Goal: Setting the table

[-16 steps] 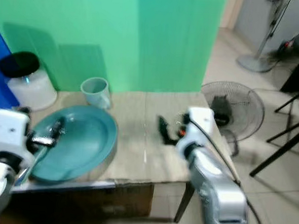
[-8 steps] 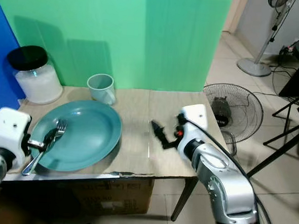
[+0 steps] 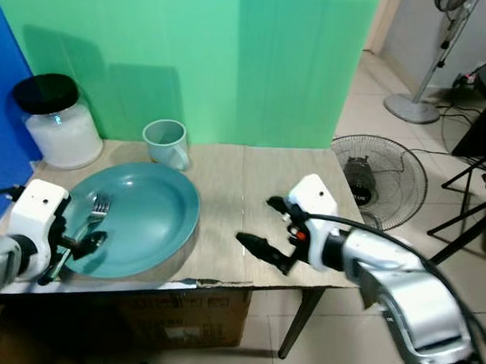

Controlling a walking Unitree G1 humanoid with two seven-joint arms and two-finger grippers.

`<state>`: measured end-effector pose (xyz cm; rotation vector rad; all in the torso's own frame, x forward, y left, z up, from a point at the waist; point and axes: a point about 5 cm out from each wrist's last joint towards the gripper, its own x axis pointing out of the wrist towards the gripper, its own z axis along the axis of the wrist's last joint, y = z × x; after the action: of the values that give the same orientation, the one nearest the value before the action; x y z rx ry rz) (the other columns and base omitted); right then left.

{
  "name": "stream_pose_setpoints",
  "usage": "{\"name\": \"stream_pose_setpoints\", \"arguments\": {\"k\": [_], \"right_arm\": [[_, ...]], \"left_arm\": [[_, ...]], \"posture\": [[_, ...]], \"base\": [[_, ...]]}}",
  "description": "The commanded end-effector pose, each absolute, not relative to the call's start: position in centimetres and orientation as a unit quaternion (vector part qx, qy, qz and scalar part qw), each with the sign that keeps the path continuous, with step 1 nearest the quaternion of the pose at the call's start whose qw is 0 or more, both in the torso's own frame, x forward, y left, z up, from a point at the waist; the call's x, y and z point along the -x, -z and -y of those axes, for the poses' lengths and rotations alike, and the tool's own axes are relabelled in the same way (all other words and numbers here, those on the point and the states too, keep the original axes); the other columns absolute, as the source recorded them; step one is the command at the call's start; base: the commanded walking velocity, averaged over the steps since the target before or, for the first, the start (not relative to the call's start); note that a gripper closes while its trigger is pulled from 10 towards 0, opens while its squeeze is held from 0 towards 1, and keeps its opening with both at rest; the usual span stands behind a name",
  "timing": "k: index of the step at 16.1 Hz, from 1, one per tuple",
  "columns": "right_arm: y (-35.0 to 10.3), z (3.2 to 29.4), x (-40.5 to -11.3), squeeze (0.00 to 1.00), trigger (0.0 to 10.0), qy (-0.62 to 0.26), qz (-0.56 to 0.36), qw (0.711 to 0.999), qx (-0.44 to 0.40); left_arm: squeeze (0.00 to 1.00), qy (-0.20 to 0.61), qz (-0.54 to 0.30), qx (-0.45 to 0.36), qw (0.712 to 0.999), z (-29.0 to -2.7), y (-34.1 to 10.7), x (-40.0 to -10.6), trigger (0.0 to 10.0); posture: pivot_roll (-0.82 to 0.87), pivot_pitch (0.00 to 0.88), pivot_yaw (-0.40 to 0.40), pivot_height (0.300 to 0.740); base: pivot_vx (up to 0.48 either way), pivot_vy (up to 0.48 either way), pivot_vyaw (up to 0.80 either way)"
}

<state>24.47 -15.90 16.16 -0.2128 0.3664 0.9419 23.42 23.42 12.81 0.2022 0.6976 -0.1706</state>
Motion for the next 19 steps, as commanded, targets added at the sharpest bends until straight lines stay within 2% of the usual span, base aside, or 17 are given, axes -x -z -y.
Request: {"name": "stream_pose_setpoints", "arguments": {"k": [1,2,3,5,6,7,9,11,12,15,19], "right_arm": [[-16.9,15.6,-24.1,0.0,10.0,-0.472,-0.157,0.861,0.109],[-16.9,15.7,-24.1,0.0,10.0,-0.475,-0.158,0.859,0.111],[-16.9,15.7,-24.2,0.0,10.0,-0.479,-0.158,0.856,0.114],[-16.9,15.6,-24.1,0.0,10.0,-0.488,-0.16,0.85,0.12],[-17.0,15.6,-24.0,0.0,10.0,-0.496,-0.162,0.844,0.124],[-17.0,15.6,-23.9,0.0,10.0,-0.501,-0.163,0.84,0.127],[-17.1,15.5,-23.9,0.0,10.0,-0.506,-0.162,0.837,0.133],[-17.1,15.6,-23.9,0.0,10.0,-0.507,-0.161,0.836,0.135],[-17.1,15.6,-23.9,0.0,10.0,-0.507,-0.161,0.836,0.137],[-17.1,15.7,-23.9,0.0,10.0,-0.505,-0.16,0.836,0.141],[-17.1,15.7,-24.0,0.0,10.0,-0.507,-0.159,0.835,0.141]], "left_arm": [[0.0,0.083,-0.346,-0.104,0.929,-23.7,-13.0,-23.8,10.0],[0.0,0.092,-0.352,-0.106,0.925,-23.6,-12.7,-24.0,6.3],[0.0,0.097,-0.361,-0.11,0.921,-23.6,-12.5,-24.2,5.0],[0.0,0.099,-0.37,-0.119,0.916,-23.6,-12.1,-24.8,4.5],[0.0,0.101,-0.38,-0.124,0.911,-23.7,-11.7,-25.2,3.6],[0.0,0.102,-0.387,-0.129,0.908,-23.8,-11.4,-25.5,3.6],[0.0,0.095,-0.404,-0.152,0.897,-24.4,-10.9,-25.8,2.9],[0.0,0.093,-0.41,-0.159,0.893,-24.6,-10.6,-26.1,3.0],[0.0,0.099,-0.413,-0.162,0.891,-24.6,-10.5,-26.2,1.6],[0.0,0.116,-0.413,-0.183,0.885,-24.4,-10.4,-26.9,0.0],[0.0,0.129,-0.416,-0.194,0.879,-24.1,-10.2,-27.1,0.0]], "posture": [[-0.02,0.0,0.026,0.74],[-0.02,0.0,0.024,0.74],[-0.02,0.0,0.023,0.74],[-0.03,0.0,0.021,0.74],[-0.03,0.0,0.019,0.74],[-0.03,0.0,0.019,0.74],[-0.03,0.0,0.021,0.74],[-0.04,0.0,0.023,0.74],[-0.04,0.0,0.023,0.74],[-0.04,0.0,0.023,0.74],[-0.04,0.0,0.024,0.74]], "base": [[0.0,0.0,0.0],[0.0,0.0,0.0],[0.0,0.0,0.0],[0.0,0.0,0.0],[0.0,0.0,0.0],[0.0,0.0,0.0],[0.0,0.0,0.0],[0.0,0.0,0.0],[0.0,0.0,0.0],[0.0,0.0,0.0],[0.0,0.0,0.0]]}}
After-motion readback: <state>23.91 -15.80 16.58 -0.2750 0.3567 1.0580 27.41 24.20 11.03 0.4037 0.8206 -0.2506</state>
